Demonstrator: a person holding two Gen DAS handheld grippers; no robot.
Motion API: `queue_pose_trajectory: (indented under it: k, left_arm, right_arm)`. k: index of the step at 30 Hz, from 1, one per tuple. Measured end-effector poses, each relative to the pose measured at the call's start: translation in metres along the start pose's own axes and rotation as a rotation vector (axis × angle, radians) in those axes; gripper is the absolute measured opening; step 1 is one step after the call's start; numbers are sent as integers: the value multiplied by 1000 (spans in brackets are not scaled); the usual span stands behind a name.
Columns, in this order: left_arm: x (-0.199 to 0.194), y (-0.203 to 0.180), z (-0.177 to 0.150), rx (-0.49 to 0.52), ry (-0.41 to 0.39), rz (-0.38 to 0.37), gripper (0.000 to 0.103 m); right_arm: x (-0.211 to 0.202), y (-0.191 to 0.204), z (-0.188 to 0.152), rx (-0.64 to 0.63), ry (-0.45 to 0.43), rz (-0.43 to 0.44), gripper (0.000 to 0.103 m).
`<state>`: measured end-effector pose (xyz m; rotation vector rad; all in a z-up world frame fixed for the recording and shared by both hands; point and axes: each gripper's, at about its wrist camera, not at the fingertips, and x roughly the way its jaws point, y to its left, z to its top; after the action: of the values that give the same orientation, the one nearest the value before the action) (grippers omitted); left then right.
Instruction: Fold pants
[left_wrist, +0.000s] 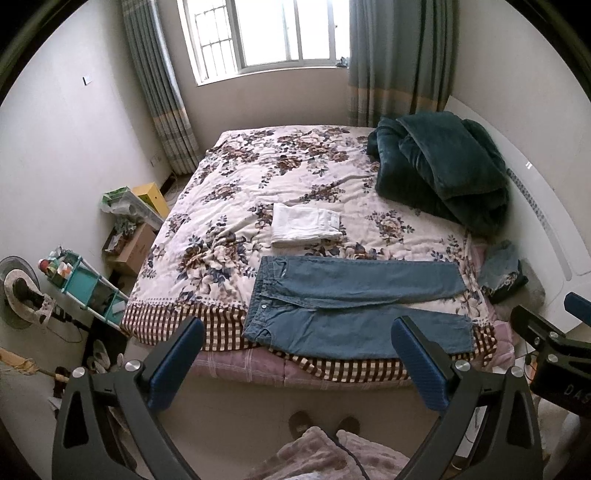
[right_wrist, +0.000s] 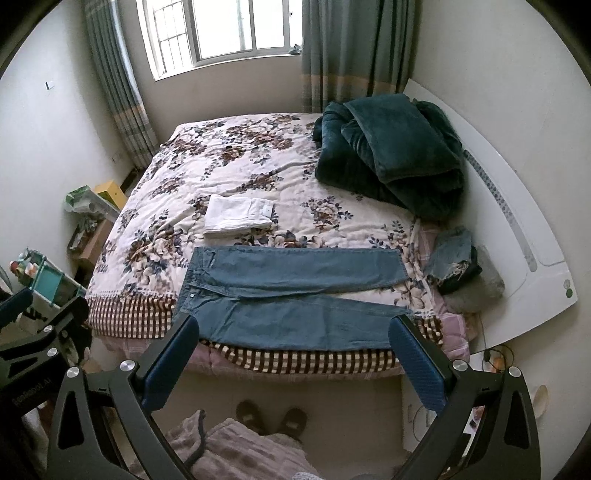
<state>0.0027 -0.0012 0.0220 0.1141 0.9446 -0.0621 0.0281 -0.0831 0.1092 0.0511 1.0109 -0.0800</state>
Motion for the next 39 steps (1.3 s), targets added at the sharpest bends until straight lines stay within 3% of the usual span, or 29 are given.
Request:
queue_pose_trajectory:
  k: [39]
  left_arm:
    - [-5, 4, 0, -23, -19, 0, 103]
  right_arm:
    - [-4, 7, -4, -1, -6, 4, 103]
